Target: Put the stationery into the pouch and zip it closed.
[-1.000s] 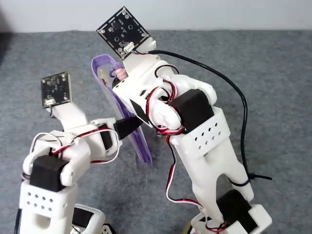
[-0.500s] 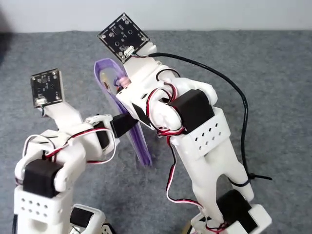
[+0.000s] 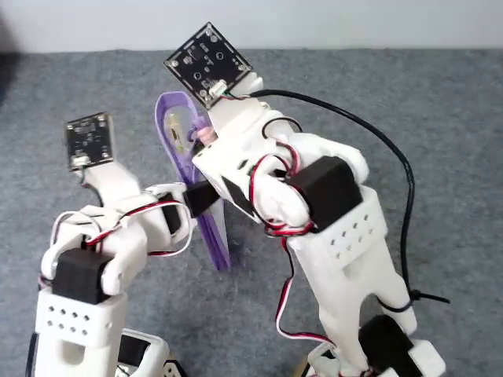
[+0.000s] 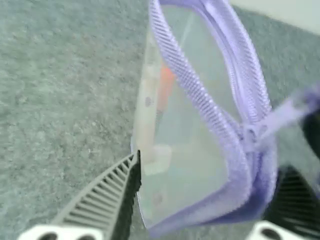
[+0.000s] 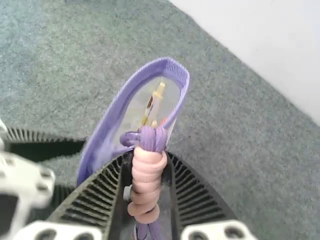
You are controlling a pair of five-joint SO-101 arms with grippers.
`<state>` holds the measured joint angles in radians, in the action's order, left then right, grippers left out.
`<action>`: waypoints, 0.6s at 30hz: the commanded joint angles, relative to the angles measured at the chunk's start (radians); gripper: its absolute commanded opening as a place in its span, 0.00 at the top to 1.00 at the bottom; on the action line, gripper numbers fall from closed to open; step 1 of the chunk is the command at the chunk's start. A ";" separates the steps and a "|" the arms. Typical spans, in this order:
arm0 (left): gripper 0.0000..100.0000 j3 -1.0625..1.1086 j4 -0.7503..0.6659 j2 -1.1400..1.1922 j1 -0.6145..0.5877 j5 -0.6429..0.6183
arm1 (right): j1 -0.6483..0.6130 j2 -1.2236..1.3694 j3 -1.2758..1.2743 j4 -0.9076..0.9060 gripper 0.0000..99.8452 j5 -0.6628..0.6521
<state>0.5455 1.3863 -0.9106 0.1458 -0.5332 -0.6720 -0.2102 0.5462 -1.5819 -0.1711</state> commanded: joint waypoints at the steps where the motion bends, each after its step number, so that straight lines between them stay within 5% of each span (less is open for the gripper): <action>1: 0.61 -0.010 -0.023 -0.015 -0.051 0.017 | -0.004 -0.059 0.040 -0.062 0.99 -0.008; 18: 0.61 -0.125 -0.026 -0.015 -0.046 0.071 | -0.102 -0.120 0.034 -0.194 0.99 0.000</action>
<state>0.4749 1.3863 -0.9106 0.1028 -0.4933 -0.7350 -0.2777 0.5462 -1.7476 -0.1711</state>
